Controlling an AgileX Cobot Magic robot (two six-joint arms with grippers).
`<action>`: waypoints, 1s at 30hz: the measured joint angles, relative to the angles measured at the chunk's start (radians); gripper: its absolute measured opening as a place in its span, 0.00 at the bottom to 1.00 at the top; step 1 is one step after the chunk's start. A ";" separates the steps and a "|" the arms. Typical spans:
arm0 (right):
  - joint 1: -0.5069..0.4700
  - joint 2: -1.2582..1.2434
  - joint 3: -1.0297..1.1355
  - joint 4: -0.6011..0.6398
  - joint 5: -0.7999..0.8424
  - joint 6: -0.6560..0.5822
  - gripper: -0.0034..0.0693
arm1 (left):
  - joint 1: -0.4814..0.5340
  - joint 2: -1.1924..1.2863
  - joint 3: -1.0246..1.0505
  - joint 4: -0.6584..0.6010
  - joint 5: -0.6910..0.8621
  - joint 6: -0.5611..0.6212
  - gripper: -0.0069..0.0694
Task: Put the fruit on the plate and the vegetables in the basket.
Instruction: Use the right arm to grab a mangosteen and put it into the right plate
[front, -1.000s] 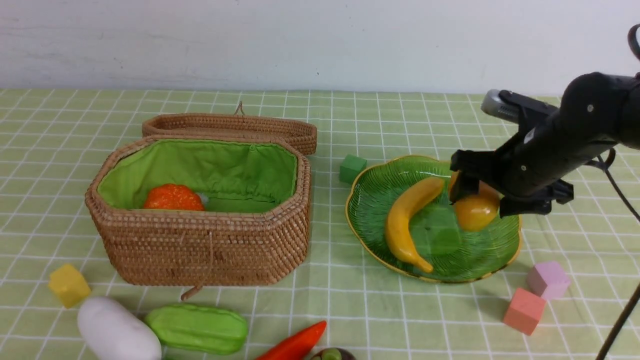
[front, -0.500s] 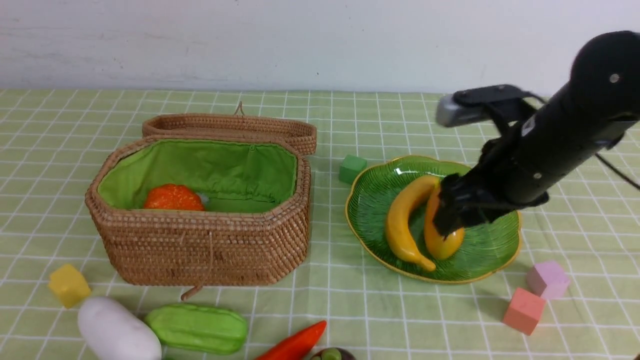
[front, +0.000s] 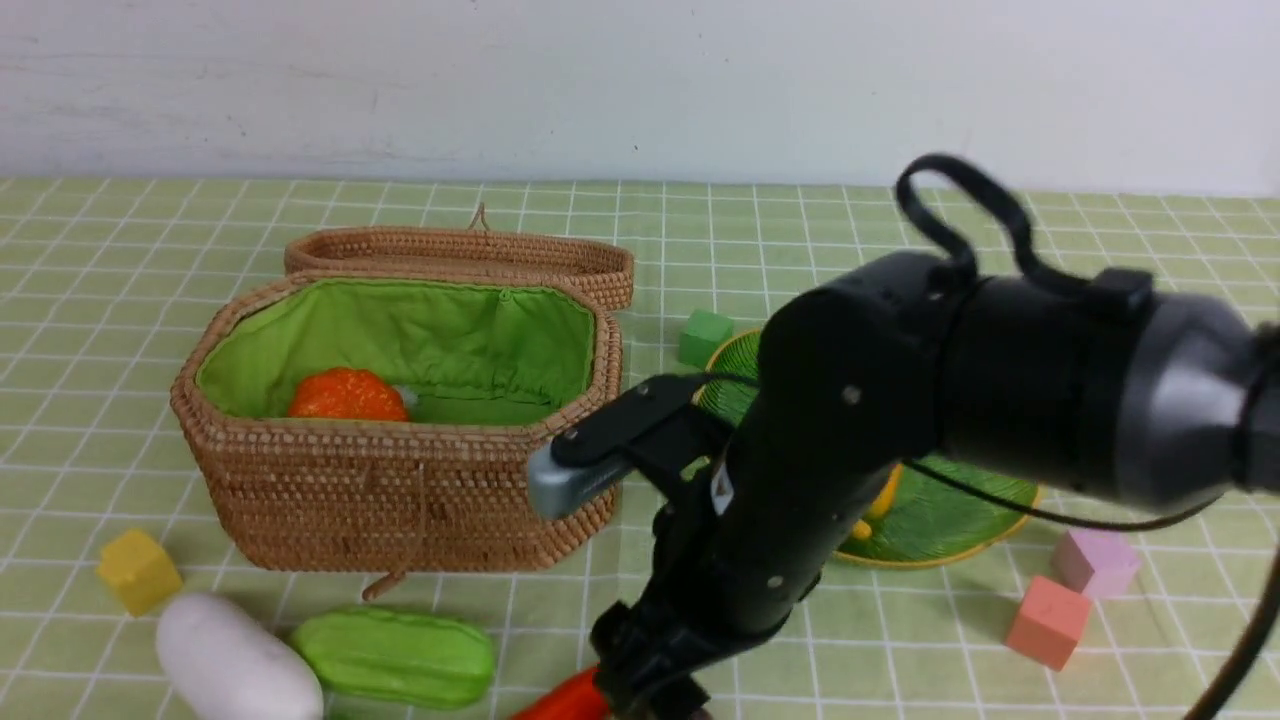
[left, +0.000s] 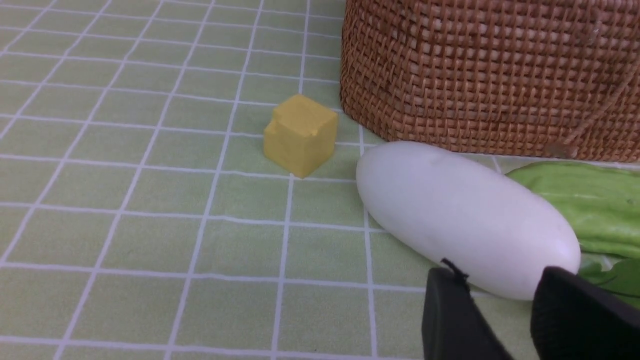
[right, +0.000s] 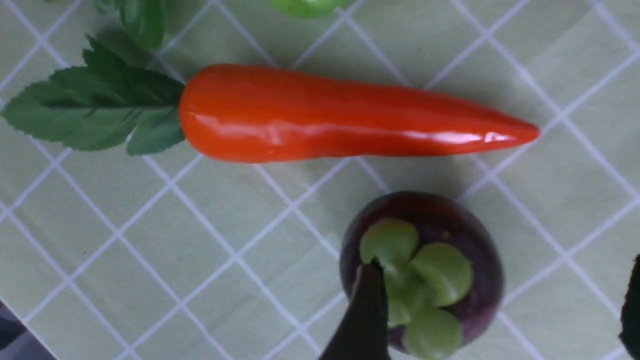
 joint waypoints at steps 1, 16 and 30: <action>0.004 0.007 0.000 0.004 -0.003 0.001 0.92 | 0.000 0.000 0.000 0.000 0.000 0.000 0.40; 0.011 0.132 0.000 0.102 0.012 0.001 0.81 | 0.000 0.000 0.000 0.000 0.000 0.000 0.40; 0.003 0.049 -0.006 -0.038 0.066 0.003 0.81 | 0.000 0.000 0.000 0.000 0.000 0.000 0.40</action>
